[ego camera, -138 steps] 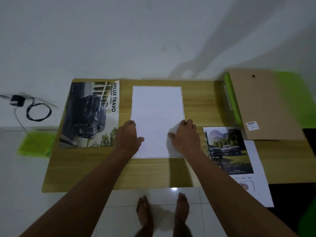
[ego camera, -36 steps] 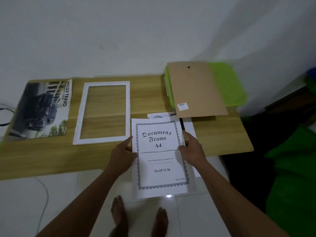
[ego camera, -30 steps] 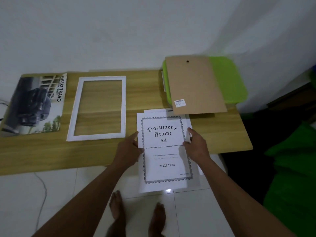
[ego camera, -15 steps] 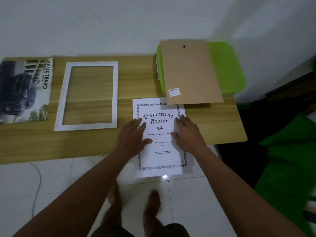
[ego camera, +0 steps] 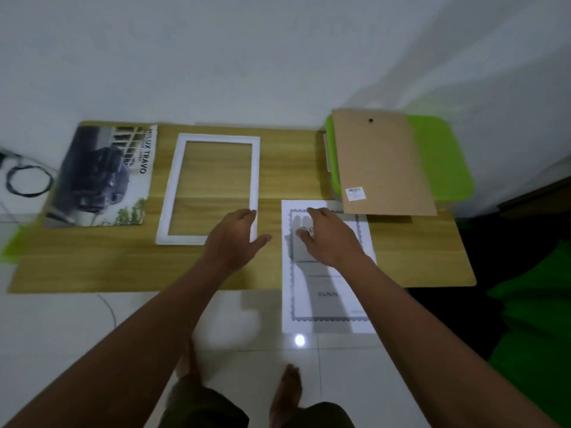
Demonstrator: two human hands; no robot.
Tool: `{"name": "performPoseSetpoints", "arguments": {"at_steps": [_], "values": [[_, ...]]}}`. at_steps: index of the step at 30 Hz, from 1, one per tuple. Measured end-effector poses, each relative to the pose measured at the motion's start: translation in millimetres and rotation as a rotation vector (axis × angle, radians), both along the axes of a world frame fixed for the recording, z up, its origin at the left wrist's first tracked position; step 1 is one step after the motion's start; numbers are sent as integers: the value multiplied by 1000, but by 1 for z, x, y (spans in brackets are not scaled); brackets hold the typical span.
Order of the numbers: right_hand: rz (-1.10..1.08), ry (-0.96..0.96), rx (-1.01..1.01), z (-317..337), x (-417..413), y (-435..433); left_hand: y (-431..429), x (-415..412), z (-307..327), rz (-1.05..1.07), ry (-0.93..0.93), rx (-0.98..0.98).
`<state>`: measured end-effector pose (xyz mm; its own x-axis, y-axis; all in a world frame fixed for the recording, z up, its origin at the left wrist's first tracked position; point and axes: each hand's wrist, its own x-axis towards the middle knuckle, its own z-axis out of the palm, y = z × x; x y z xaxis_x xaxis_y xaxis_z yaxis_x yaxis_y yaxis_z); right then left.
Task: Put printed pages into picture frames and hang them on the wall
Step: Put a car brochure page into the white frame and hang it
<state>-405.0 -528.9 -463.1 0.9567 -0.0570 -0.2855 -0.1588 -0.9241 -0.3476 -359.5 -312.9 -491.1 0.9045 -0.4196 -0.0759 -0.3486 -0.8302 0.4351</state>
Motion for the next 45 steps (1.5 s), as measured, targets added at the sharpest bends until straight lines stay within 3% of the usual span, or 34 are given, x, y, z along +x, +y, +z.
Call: {"name": "performPoseSetpoints", "arguments": {"at_steps": [10,17,21,25,31,39,45], "values": [[49,8,8,25,108,177,182,89,32,163,21,-34],[16,31,75,6,181,303,299,152,10,175,11,-91],[-23,84,106,-14,207,353,347,180,-16,285,87,-106],[-115,140,124,-31,224,380,365,191,-31,383,109,-16],[-164,53,11,-45,221,404,365,196,-40,486,144,-70],[-407,-19,163,-51,229,419,370,200,-31,529,131,-156],[-412,-34,218,-55,229,403,386,207,-31,652,142,-292]]}}
